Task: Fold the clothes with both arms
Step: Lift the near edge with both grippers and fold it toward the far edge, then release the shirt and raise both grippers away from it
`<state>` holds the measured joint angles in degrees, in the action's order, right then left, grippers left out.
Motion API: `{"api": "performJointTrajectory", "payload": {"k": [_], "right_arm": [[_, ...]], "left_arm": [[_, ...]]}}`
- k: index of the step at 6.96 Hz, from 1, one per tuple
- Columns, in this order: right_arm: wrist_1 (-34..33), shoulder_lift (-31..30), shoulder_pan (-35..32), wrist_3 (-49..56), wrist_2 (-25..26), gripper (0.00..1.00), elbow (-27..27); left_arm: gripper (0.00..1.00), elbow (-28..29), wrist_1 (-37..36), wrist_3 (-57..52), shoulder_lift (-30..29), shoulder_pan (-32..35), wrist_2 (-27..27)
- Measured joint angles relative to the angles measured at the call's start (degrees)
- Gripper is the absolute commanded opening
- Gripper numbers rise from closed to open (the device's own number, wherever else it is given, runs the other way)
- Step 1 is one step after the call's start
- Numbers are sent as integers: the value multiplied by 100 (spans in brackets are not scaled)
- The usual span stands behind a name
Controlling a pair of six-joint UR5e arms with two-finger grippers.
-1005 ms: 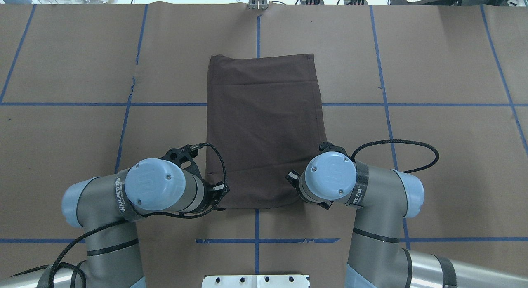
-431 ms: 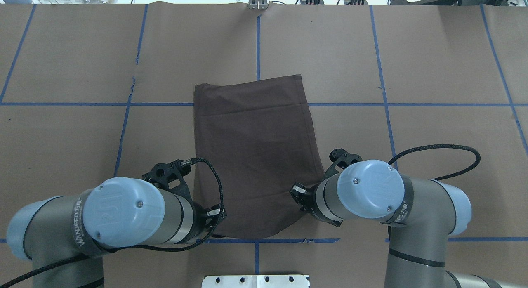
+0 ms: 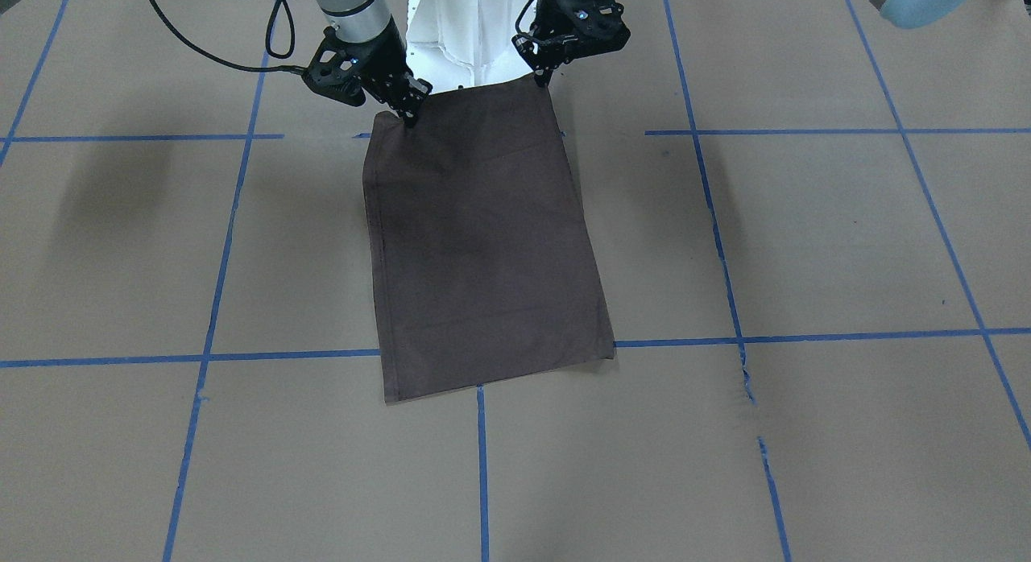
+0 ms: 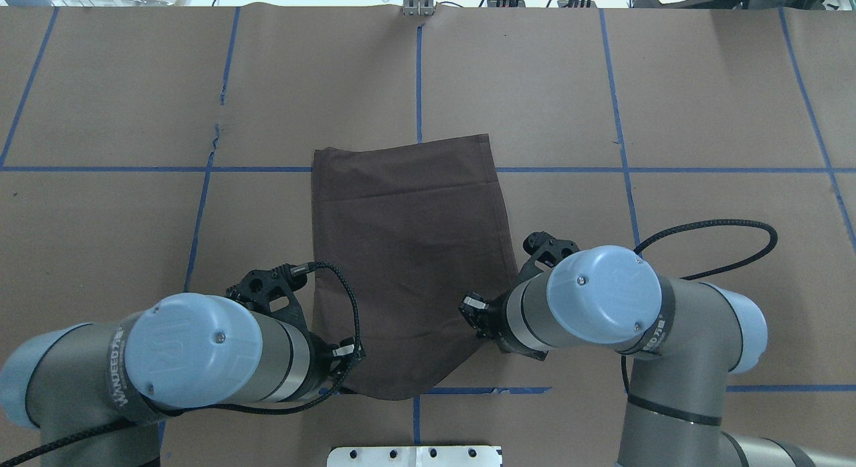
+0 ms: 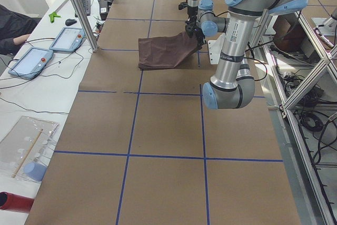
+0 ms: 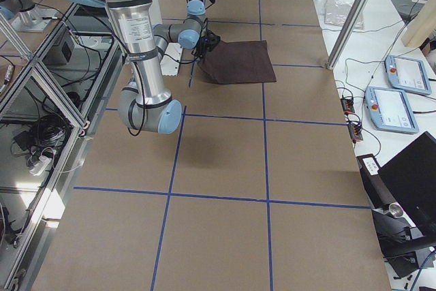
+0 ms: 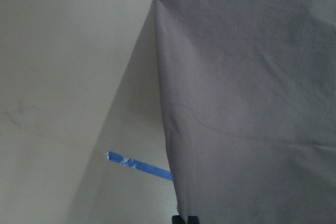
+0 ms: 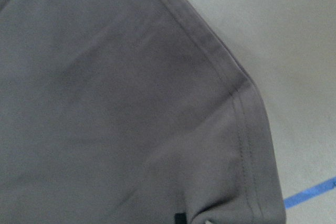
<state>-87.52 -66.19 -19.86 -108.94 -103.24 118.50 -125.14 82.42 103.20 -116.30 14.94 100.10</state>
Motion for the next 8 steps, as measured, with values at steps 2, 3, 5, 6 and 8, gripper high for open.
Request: {"api": "performJointTrajectory", "payload": {"k": [2, 3, 5, 6, 8], "right_arm": [[4, 395, -733, 393, -284, 0, -527], [121, 700, -1080, 510, -479, 0, -1016], [793, 1074, -1492, 587, -654, 0, -1913], [971, 1221, -1565, 596, -672, 0, -2222], [1070, 1516, -1643, 620, -681, 0, -2717]], "left_arm": [[0, 84, -48, -396, -75, 748, 303], [0, 308, 63, -573, -167, 1113, 427], [0, 1076, 704, -689, -343, 1558, 494], [0, 1426, 980, -700, -415, 1681, 499], [0, 1980, 1252, -706, -598, 1991, 501]]}}
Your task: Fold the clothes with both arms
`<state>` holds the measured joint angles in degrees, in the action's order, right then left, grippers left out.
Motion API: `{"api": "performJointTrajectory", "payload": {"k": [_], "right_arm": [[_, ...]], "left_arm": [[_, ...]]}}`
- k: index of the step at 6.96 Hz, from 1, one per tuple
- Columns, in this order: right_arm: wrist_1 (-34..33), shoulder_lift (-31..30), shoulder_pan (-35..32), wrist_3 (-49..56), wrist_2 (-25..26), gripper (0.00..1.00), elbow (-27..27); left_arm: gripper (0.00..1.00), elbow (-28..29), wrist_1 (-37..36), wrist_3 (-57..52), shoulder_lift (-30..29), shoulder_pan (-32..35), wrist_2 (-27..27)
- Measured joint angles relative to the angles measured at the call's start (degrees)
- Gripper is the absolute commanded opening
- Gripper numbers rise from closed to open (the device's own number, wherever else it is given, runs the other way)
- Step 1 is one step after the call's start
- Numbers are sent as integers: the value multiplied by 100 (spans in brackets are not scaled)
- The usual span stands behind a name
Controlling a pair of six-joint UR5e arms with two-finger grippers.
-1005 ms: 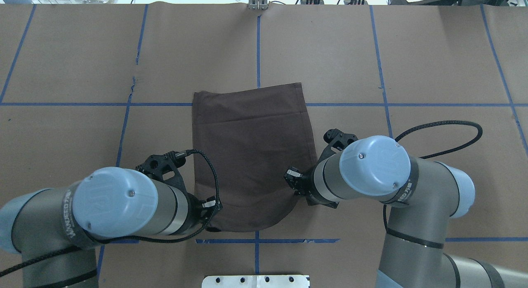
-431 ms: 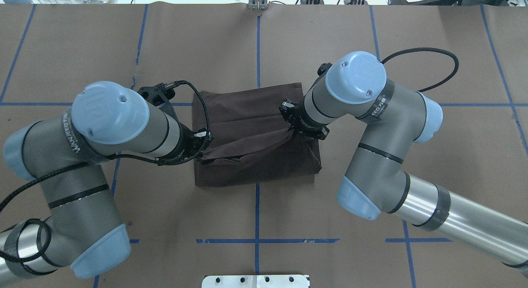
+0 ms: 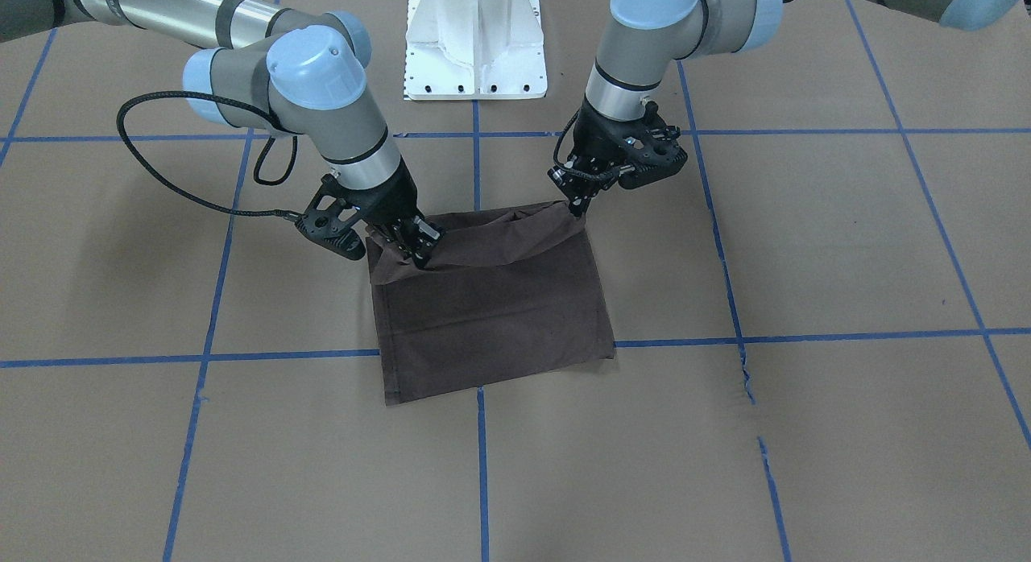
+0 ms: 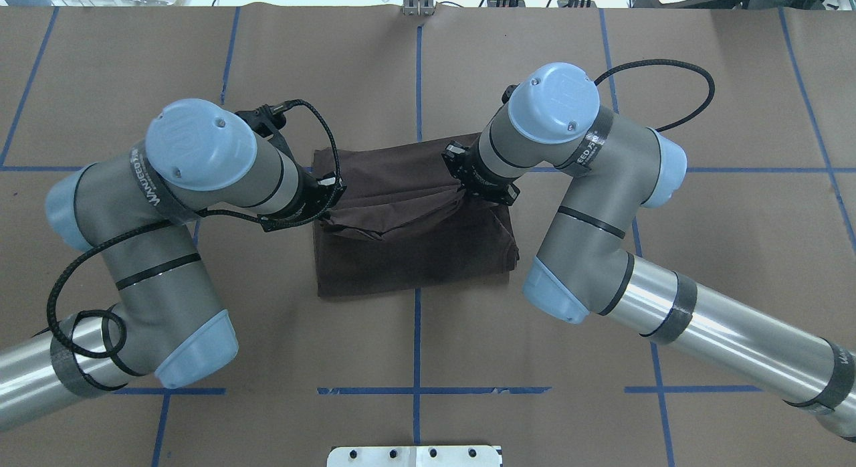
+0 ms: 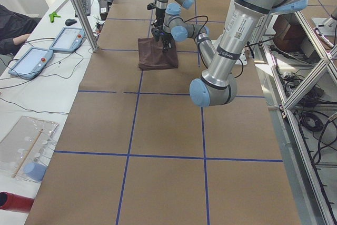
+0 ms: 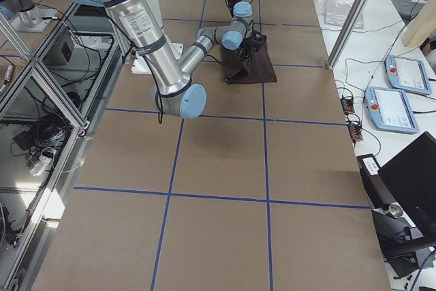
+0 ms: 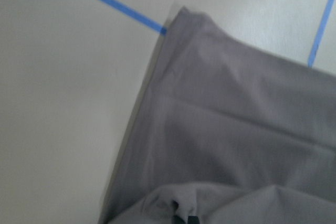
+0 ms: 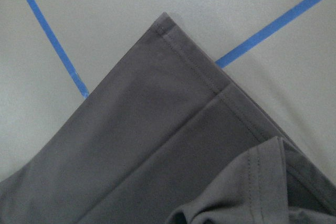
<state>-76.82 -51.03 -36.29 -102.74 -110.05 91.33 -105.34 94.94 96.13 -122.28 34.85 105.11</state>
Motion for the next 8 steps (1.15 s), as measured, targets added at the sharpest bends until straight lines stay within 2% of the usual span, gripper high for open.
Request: {"api": "performJointTrajectory", "payload": {"k": [1, 2, 4, 5, 7, 8], "right_arm": [[92, 250, -64, 17, -8, 55, -472], [423, 587, -182, 74, -44, 100, -1260], [1068, 1301, -663, 563, -273, 100, -2847], [1149, 1503, -949, 969, -512, 100, -3274], [1169, 1590, -1240, 1456, -779, 100, -3488], [1115, 1480, -1423, 1873, -929, 100, -3363]], "left_arm": [[0, 509, 237, -19, -215, 177, -1], [99, 1345, 712, -89, -524, 382, -15], [100, 3061, 1873, -1046, -956, 949, -189], [100, 3487, 2125, -1700, -1036, 1261, -302], [100, 3685, 2238, -2293, -1074, 1530, -316], [100, 3586, 2223, -2530, -1012, 1619, -154]]}}
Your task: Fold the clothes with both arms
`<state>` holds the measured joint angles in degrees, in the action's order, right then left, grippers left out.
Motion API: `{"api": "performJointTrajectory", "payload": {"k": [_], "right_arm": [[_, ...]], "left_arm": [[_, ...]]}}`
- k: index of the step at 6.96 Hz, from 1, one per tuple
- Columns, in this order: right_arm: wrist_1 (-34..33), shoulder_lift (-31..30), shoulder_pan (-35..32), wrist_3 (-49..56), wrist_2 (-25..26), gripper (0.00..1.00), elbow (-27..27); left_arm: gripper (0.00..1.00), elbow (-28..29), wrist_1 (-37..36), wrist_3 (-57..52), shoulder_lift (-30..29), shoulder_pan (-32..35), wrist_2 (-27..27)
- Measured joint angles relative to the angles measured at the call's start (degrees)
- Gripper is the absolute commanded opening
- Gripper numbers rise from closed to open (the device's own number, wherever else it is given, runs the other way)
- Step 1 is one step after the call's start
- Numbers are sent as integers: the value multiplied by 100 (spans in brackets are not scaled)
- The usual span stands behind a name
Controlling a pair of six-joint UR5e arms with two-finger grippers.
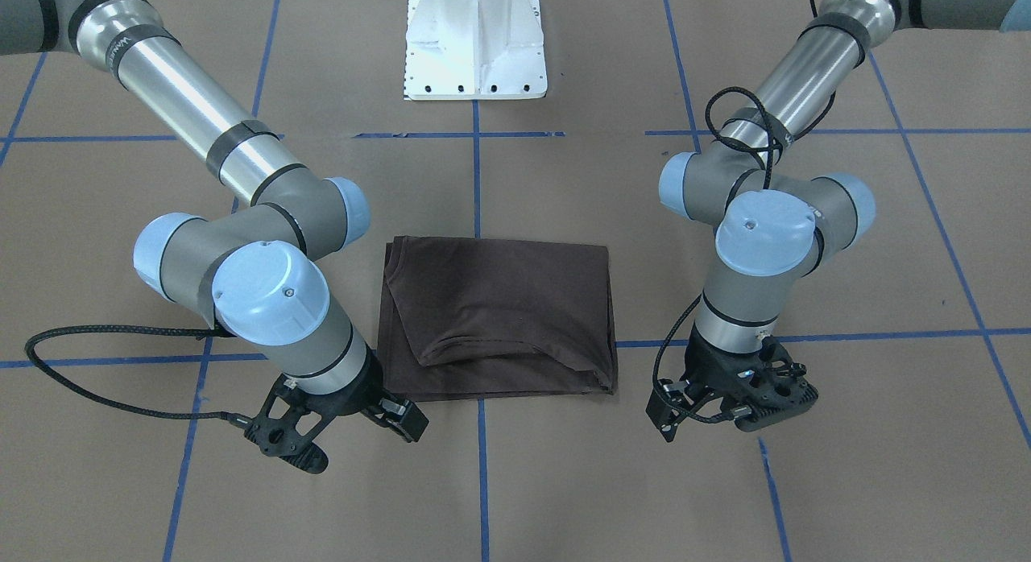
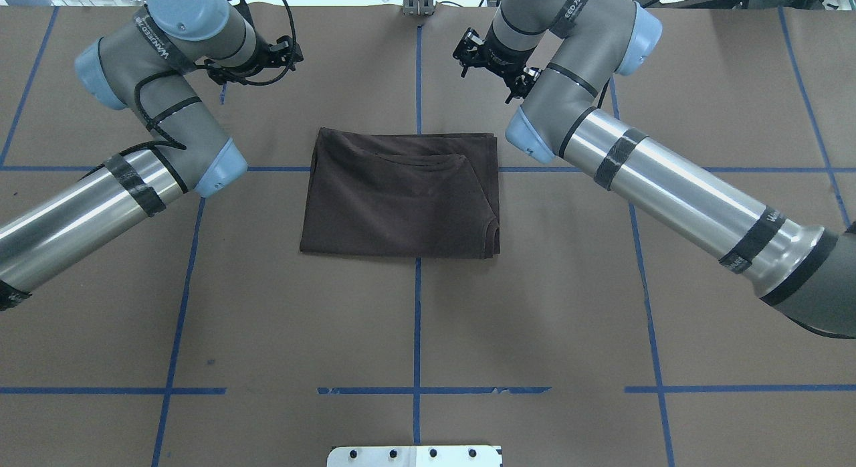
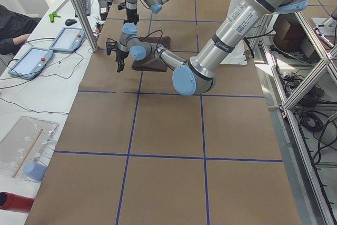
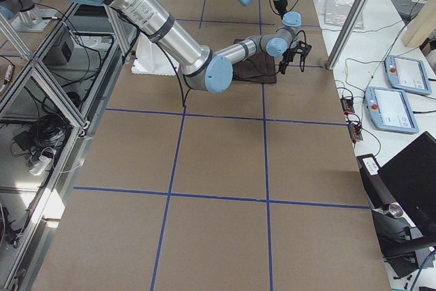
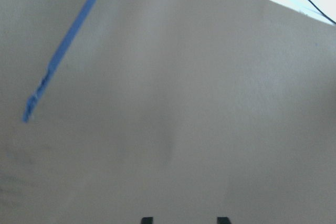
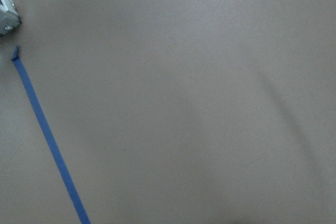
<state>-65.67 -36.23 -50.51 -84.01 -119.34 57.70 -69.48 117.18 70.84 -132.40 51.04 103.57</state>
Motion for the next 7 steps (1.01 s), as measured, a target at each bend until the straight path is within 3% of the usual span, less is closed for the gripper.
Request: {"api": "performJointTrajectory", "payload": {"k": [2, 4, 5, 7], "right_arm": [[-548, -992, -781, 1557, -563, 100, 1075], [-1229, -2434, -1727, 3636, -1008, 100, 2376], [-1393, -3127, -2233, 4769, -1245, 100, 2739], [-1498, -4266, -3127, 6992, -1519, 100, 2935]], "left_arm": [[100, -1086, -61, -1062, 884, 391, 517], [100, -2391, -283, -2647, 2309, 1044, 854], [100, -2689, -361, -3757, 2904, 1576, 1023], [100, -2714, -878, -6448, 3465, 2879, 1484]]}}
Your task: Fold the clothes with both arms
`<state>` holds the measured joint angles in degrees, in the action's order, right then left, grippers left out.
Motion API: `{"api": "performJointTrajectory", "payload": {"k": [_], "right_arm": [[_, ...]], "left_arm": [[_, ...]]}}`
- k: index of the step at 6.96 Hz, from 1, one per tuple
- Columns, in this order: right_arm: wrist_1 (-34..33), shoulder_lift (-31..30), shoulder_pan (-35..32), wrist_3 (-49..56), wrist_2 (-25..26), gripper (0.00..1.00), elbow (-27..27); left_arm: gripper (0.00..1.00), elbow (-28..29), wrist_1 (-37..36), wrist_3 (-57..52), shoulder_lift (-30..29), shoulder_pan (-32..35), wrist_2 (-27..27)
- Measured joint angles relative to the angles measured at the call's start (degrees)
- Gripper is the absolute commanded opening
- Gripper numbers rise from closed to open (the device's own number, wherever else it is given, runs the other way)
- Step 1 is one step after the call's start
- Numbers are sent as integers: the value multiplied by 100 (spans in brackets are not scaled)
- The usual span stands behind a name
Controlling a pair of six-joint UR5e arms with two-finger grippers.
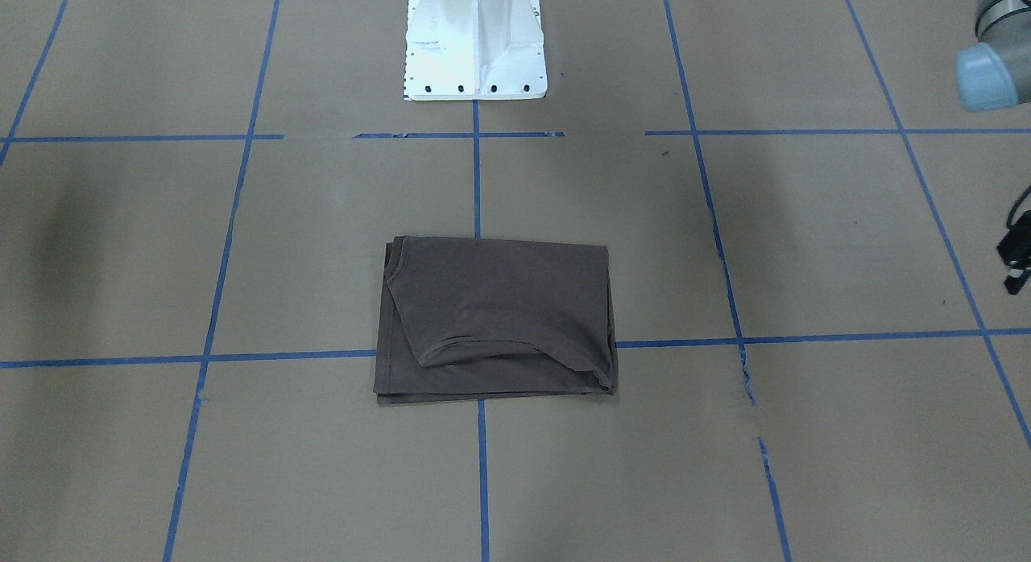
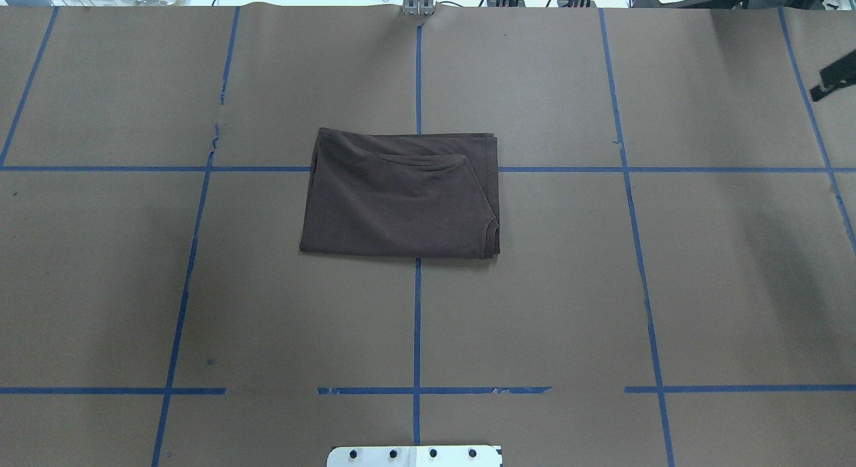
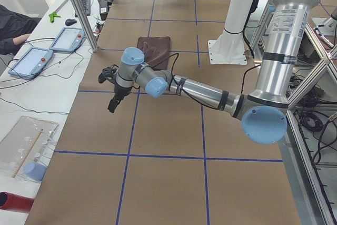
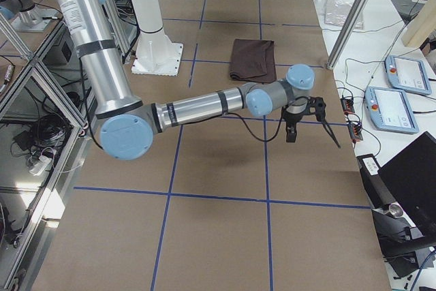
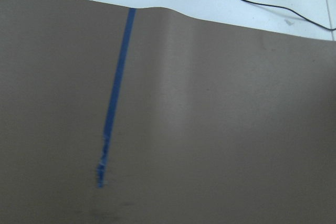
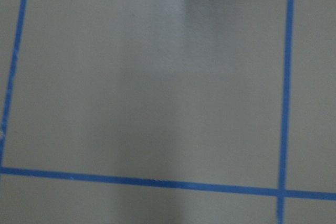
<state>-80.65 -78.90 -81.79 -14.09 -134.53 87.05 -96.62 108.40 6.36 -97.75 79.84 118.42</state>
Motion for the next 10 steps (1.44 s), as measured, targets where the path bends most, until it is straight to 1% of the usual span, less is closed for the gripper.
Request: {"api": "performJointTrajectory", "payload": {"k": [1, 2, 3, 4, 5, 6, 7, 8, 9, 10], "right_arm": [[-65, -419, -343, 742, -110, 100, 55], [-117, -678, -532, 1115, -209, 100, 69], [-118, -748, -595, 1263, -127, 100, 26], [-95, -737, -599, 1308, 55, 100, 4], [-98, -754, -597, 1314, 94, 100, 35], [-123, -818, -596, 1294, -97, 100, 102], [-131, -921, -612, 1260, -347, 100, 181], [-138, -1051, -643, 1236, -488, 100, 302], [-142, -1181, -671, 1224, -534, 100, 417], [-143, -1273, -712, 1219, -532, 100, 480]], "left_arm": [[100, 10, -489, -1105, 133, 479, 160], [100, 33, -703, -1666, 303, 703, 387], [100, 54, -525, -1862, 459, 781, 659], [100, 67, -143, -1923, 631, 809, 780], [100, 131, 114, -1936, 814, 821, 815], [100, 203, 109, -1930, 944, 830, 833], [100, 212, -159, -1928, 1033, 831, 855], [100, 184, -588, -1928, 1048, 825, 872], [100, 161, -1014, -1928, 1035, 820, 955], [100, 134, -1421, -1923, 1031, 816, 1191]]}}
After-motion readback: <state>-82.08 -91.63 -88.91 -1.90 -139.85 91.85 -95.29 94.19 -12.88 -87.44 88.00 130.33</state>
